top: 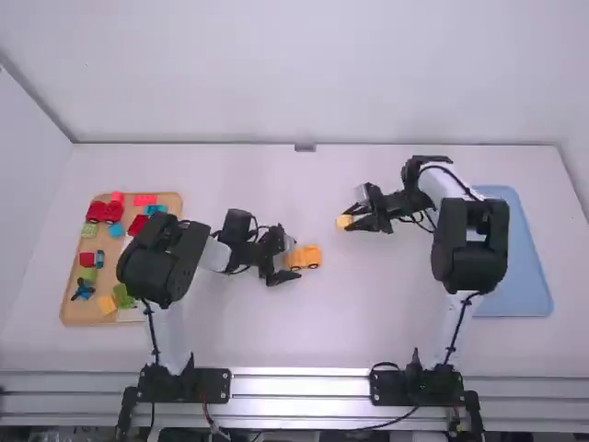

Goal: Assemble lego blocks to make yellow taxi

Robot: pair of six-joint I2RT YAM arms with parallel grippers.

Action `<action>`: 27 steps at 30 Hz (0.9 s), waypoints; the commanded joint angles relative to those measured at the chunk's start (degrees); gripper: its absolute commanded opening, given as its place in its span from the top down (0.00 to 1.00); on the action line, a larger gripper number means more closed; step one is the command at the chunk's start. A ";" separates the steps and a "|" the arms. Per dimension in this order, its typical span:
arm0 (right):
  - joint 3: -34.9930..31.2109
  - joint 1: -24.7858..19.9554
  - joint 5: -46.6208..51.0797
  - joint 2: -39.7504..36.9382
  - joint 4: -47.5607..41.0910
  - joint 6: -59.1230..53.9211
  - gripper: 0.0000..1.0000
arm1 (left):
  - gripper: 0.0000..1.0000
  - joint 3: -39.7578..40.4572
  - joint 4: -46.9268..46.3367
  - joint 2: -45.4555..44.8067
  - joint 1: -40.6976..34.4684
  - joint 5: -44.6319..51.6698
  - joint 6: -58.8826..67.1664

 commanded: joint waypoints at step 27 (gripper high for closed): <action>0.72 13.70 16.63 -7.45 13.79 29.51 0.95 | 0.01 -0.22 -0.04 0.35 -1.11 -2.19 1.20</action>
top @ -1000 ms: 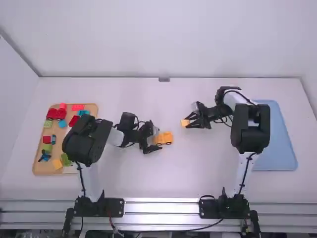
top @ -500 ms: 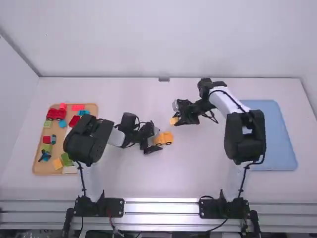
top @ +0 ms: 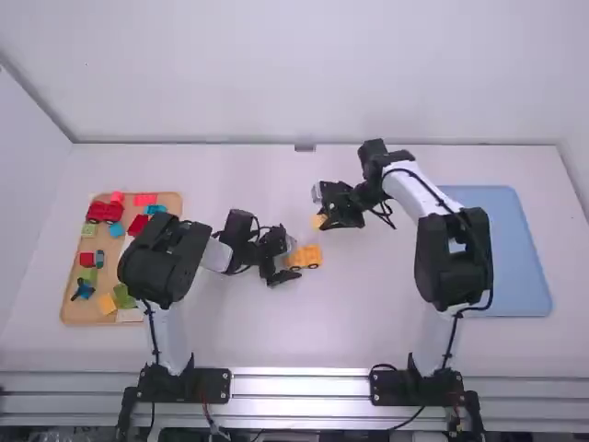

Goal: Assemble lego blocks to make yellow taxi

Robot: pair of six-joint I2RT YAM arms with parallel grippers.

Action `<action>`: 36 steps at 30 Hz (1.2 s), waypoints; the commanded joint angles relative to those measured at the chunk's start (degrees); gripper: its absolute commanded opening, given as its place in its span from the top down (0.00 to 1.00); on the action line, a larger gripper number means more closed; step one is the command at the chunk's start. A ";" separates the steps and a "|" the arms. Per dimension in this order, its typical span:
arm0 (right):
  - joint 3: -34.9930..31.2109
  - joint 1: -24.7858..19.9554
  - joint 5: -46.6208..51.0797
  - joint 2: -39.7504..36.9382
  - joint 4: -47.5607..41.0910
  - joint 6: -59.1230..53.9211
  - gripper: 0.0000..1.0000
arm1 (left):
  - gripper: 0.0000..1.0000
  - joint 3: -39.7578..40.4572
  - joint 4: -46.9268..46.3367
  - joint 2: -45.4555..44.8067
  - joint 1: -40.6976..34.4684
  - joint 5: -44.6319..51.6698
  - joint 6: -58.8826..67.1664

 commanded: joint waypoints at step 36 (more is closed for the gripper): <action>-36.06 0.87 -7.89 -12.35 45.05 21.84 0.88 | 0.01 -0.11 0.98 0.35 -0.31 1.20 0.90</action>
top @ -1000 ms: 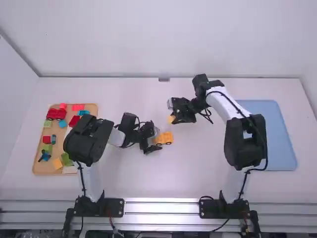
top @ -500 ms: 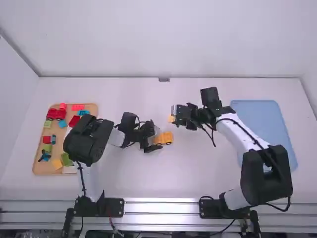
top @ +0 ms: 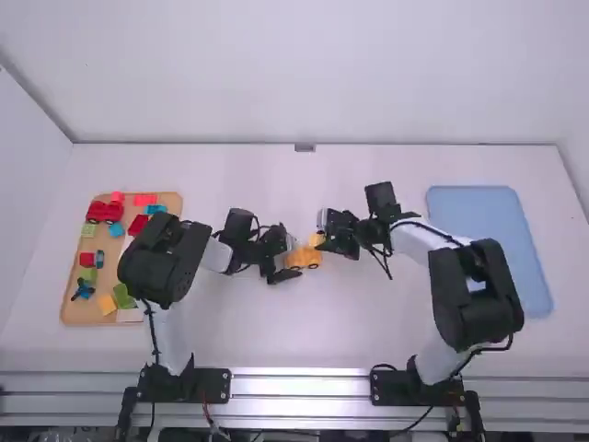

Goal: Assemble lego blocks to make yellow taxi

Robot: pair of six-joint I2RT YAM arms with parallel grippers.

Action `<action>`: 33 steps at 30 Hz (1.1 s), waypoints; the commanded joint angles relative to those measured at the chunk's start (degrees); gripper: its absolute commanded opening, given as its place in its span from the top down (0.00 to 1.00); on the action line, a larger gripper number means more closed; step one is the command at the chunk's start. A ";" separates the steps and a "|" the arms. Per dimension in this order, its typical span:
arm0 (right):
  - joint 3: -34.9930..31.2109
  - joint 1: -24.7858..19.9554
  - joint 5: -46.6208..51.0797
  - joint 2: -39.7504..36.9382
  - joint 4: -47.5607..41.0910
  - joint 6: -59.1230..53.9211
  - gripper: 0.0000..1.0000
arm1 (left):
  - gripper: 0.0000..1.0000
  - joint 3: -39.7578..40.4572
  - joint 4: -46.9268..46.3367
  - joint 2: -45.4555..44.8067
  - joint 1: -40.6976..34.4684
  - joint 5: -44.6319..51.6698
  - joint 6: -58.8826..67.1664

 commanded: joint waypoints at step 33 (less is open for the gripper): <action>5.53 0.70 -3.52 10.08 -7.13 -8.26 0.84 | 0.19 -0.11 1.03 0.81 -1.05 0.83 1.95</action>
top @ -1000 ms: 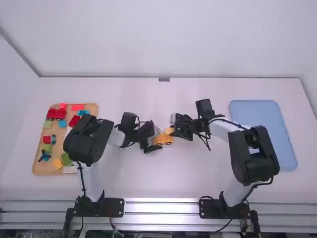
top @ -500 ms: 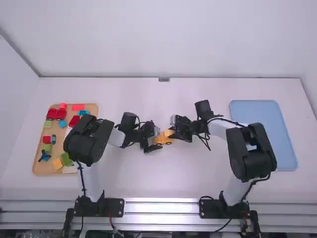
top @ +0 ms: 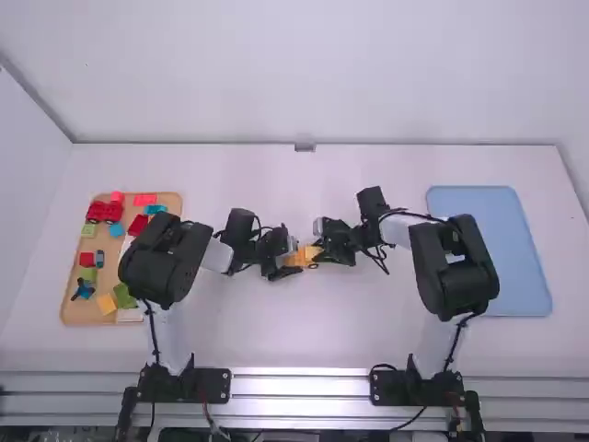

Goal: Assemble lego blocks to make yellow taxi

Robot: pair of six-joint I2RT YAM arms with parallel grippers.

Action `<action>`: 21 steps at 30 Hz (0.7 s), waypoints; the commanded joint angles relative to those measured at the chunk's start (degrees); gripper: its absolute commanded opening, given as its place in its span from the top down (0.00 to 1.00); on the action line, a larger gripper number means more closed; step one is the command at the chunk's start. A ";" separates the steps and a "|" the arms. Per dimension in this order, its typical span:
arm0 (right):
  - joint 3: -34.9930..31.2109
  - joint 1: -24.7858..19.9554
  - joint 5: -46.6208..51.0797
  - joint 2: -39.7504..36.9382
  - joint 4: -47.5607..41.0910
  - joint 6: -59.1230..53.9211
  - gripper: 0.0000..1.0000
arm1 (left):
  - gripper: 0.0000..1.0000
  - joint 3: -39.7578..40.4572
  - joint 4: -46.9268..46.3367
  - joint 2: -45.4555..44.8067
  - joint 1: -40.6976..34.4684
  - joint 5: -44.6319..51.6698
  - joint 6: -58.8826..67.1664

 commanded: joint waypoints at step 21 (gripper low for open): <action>0.79 2.05 2.23 -0.11 -1.79 -1.07 0.83 | 0.53 0.04 2.36 3.98 -0.46 2.34 0.61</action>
